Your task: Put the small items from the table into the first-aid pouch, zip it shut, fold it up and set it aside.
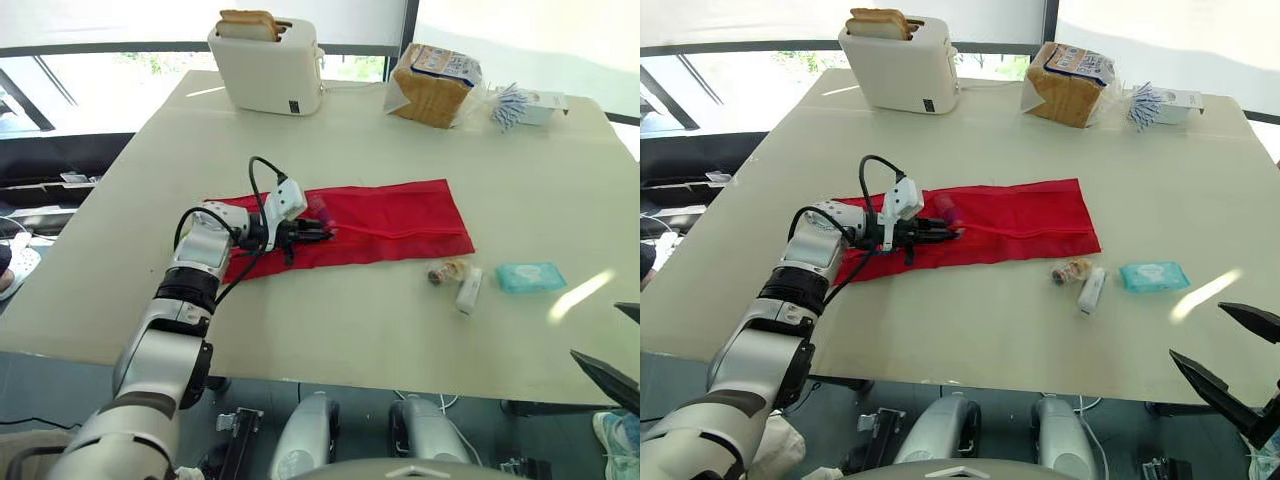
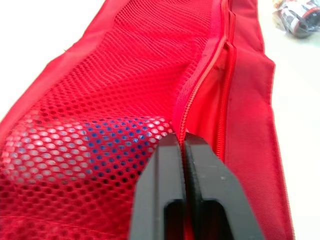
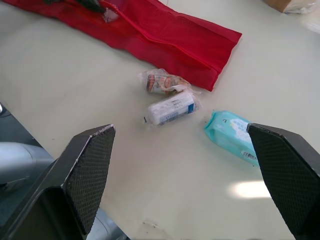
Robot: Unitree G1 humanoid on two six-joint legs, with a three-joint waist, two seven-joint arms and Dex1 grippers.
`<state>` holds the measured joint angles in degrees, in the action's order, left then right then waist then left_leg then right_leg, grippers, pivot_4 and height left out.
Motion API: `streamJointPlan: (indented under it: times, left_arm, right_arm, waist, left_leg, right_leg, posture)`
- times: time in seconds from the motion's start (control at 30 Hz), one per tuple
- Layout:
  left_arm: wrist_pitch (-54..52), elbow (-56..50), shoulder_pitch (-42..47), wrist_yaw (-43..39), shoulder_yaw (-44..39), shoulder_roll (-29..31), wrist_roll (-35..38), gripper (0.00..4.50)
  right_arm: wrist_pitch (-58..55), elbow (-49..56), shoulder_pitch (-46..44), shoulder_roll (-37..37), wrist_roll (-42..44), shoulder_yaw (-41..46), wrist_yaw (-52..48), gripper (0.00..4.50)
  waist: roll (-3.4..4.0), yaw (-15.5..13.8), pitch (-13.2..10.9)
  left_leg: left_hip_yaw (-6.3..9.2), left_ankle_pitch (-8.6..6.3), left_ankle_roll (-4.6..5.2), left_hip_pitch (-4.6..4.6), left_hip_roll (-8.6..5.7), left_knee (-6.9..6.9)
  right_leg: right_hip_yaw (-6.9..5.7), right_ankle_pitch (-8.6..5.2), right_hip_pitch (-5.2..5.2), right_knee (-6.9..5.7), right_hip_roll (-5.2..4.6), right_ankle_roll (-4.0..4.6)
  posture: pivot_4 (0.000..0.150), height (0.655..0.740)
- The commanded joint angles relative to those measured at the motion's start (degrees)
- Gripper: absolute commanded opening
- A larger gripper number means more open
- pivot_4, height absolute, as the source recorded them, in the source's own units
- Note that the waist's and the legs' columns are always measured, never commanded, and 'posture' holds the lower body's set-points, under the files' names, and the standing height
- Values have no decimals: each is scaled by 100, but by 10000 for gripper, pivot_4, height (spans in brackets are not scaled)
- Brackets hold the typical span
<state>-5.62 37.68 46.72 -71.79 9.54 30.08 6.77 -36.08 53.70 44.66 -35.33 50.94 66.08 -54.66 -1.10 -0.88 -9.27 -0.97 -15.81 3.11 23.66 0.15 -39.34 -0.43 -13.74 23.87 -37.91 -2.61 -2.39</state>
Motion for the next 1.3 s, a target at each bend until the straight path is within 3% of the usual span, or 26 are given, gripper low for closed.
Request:
streamJointPlan:
  times: [0.03, 0.37, 0.5, 0.57, 0.67, 0.87, 1.03, 1.3]
  left_arm:
    - [-72, -559, -6, 144, 23, -132, -14, 20804]
    - [286, -398, 106, 268, 173, -106, -351, 20804]
    - [538, -136, 160, 224, 152, -28, -445, 9287]
    - [543, -85, 207, 192, 115, -32, -417, 350]
    - [500, -74, 231, 131, 69, -36, -344, 350]
    - [255, -234, 209, 77, -18, -107, -195, 350]
    - [95, -454, 148, 164, -13, -172, -162, 350]
    - [-180, -894, -57, 282, -7, -211, -98, 350]
  right_arm:
    - [214, 182, 112, 0, 62, -65, 150, 45000]
    - [347, 421, 191, -46, 94, -614, 716, 45000]
    - [379, 528, 184, -75, 73, -879, 931, 45000]
    - [337, 563, 185, -112, 47, -1010, 1067, 45000]
    - [229, 597, 128, -163, 141, -1233, 1392, 45000]
    - [-884, 325, -1071, -322, 454, -2814, 3596, 45000]
    - [-1633, 93, -2111, 346, 801, -4045, 5556, 45000]
    - [-2168, -323, -3258, 1293, 446, -5374, 7103, 45000]
  waist:
    - [0, 0, 0]
    - [0, 6, 0]
    - [0, 6, 0]
    - [0, 7, 0]
    - [0, 7, 0]
    - [0, 17, 2]
    - [1, 5, 1]
    - [7, 16, 3]
  left_leg:
    - [0, 0, 0, 0, 0, 0]
    - [0, 0, 0, -2, 0, -1]
    - [-1, 0, 0, -2, 0, -1]
    - [0, 0, 0, -2, 0, -1]
    - [-1, 0, 0, -1, 0, -1]
    - [-2, 1, -2, -3, 1, -5]
    - [7, 7, -11, 7, -1, -6]
    - [0, 3, -5, 4, -4, -8]
  right_leg:
    - [0, 0, 0, 0, 0, 0]
    - [2, 0, 0, -2, 1, 0]
    - [2, 0, 0, -2, 1, 0]
    - [1, 0, 0, -2, 2, 0]
    - [2, 0, 0, -2, 1, 0]
    - [2, 0, 1, -6, 0, 2]
    - [1, 0, 4, -3, -2, 2]
    - [4, 0, 5, -8, -2, 2]
  posture:
    - [1500, 7400]
    - [1500, 7400]
    - [1500, 7400]
    - [1500, 7400]
    - [1500, 7400]
    - [1500, 7400]
    - [1500, 7400]
    - [1500, 7400]
